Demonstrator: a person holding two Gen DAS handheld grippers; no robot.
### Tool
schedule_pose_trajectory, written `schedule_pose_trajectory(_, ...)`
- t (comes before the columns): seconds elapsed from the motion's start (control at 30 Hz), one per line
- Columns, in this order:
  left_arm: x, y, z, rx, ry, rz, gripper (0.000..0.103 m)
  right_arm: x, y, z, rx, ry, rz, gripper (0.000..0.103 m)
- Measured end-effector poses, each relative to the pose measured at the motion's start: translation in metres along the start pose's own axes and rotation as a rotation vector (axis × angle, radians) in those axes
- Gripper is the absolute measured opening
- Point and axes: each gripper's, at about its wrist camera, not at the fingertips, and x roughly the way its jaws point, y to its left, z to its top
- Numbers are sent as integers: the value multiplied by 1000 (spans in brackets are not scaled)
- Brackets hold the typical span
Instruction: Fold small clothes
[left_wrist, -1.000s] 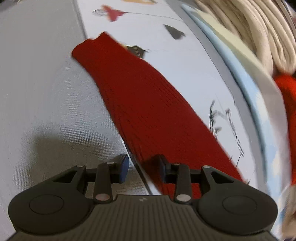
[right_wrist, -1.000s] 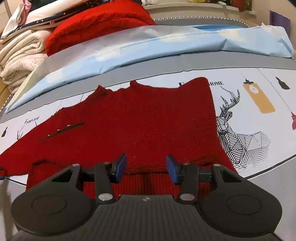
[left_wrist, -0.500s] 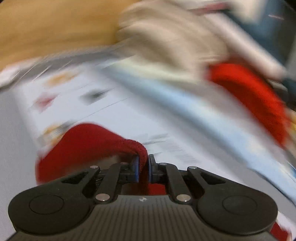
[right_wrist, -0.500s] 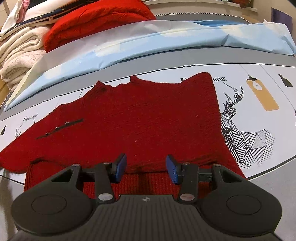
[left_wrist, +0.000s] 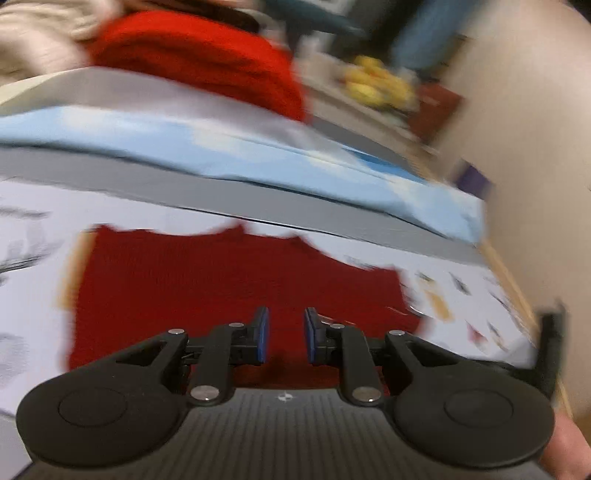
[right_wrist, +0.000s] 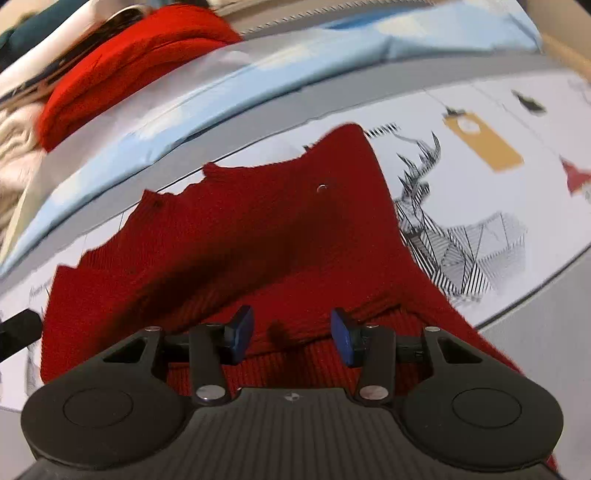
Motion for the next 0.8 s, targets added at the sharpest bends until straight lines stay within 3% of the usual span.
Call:
schedule_pose_trajectory(0.13,11,48,7,-107,56,278,22,6,-10,2,91,20,46,53)
schedule_pose_trajectory(0.2,18,70,9,-179,101,352,22,10,-13,2,129,26,60,55)
schedule_pose_trajectory(0.3,16,84,10,-240,116,344,22,16,-22,2,211,34,61,55)
schedule_pose_trajectory(0.4,16,81,15,-204,108,338,22,22,-30,0,284,59,22,56)
schedule_pose_trajectory(0.6,16,70,10,-184,116,311,22,27,-31,-3,334,63,55,56)
schedule_pose_trajectory(0.8,15,71,10,-186,112,303,22,33,-20,-13,376,150,164,56)
